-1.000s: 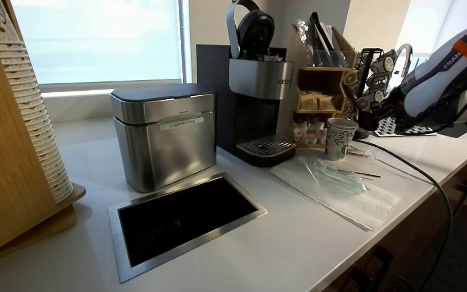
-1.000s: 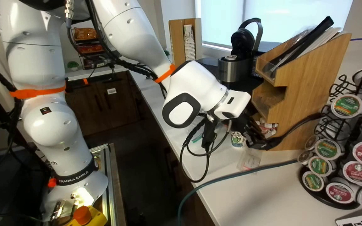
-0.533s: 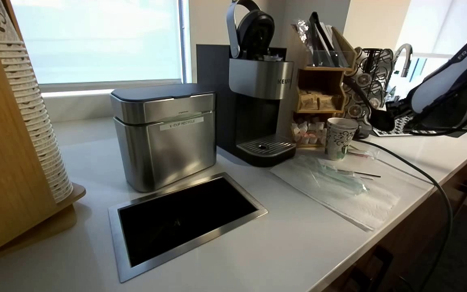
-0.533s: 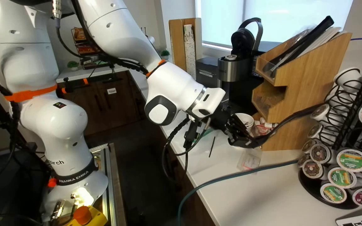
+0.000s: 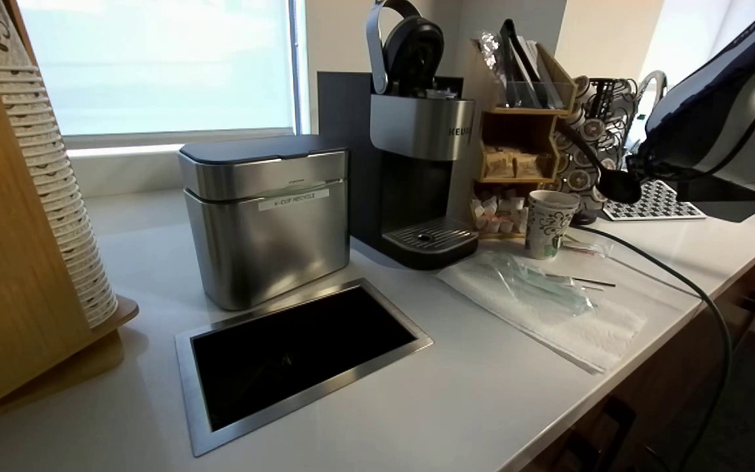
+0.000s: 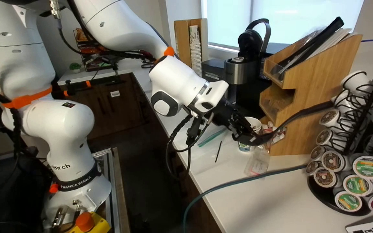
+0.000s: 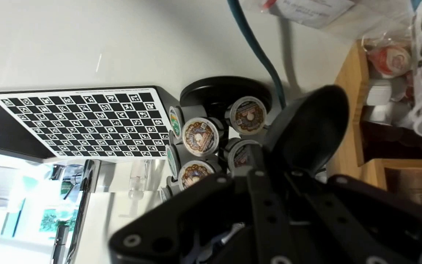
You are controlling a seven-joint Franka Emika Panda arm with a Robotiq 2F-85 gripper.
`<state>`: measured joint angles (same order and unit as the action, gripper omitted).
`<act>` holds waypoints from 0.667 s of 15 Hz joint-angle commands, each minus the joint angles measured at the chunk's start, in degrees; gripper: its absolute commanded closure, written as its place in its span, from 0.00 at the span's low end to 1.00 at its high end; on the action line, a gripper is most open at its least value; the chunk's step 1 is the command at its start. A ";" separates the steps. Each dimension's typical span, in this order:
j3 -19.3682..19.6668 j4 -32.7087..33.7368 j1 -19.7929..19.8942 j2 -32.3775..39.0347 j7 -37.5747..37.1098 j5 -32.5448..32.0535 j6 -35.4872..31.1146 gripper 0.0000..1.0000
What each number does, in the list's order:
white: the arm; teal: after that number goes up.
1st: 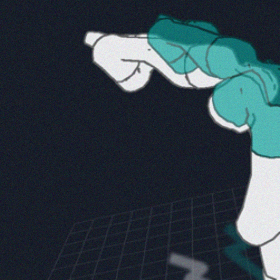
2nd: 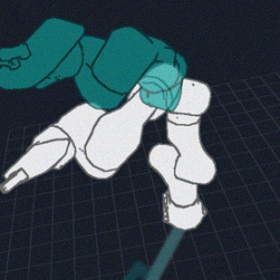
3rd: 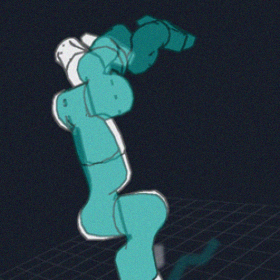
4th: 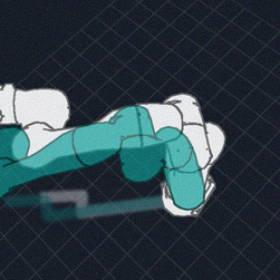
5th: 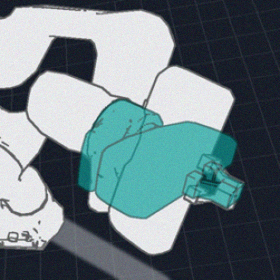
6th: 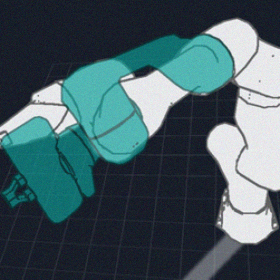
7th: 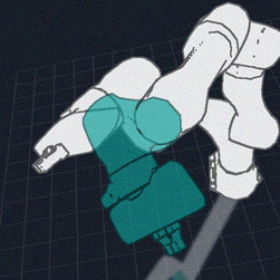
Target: Put the black ladle on top of the wooden stand.
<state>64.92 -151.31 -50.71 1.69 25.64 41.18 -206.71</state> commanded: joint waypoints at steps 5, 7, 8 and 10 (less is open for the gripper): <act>-7.51 0.37 -3.16 -12.54 17.83 19.92 -11.54 0.99; -10.28 1.47 -1.91 -15.65 22.99 25.73 -9.88 0.99; -11.11 2.34 -1.17 -16.56 25.03 28.27 -8.33 0.99; -12.37 3.95 0.10 -17.87 29.18 32.58 -5.33 0.99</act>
<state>54.72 -149.70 -52.65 -10.44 44.58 65.96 -215.73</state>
